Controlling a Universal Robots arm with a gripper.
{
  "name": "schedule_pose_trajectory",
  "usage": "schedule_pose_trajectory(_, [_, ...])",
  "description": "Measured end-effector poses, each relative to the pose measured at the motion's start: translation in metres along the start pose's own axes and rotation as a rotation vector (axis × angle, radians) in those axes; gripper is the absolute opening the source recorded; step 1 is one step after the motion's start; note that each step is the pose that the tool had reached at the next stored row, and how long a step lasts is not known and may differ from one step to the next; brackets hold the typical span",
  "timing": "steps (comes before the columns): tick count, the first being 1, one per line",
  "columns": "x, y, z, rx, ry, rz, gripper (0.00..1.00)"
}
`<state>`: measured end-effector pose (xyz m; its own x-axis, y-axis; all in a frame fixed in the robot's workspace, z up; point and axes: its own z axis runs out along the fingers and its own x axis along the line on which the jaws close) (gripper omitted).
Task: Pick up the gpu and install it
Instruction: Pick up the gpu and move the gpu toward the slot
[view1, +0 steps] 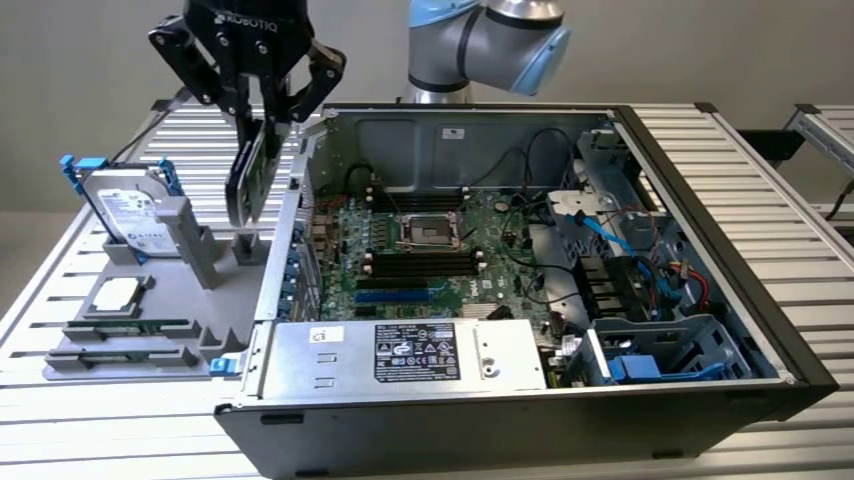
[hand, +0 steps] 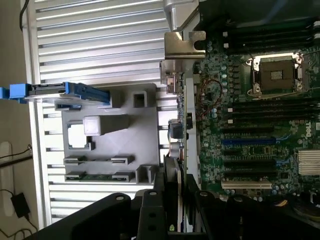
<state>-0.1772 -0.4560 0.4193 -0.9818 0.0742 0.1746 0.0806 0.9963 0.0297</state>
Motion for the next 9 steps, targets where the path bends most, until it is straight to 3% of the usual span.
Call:
schedule_pose_trajectory(3, [-0.01, 0.001, -0.0064, 0.0017, 0.0206, 0.001, 0.27])
schedule_pose_trajectory(9, [-0.031, 0.0032, -0.0203, 0.0038, 0.0532, 0.002, 0.27])
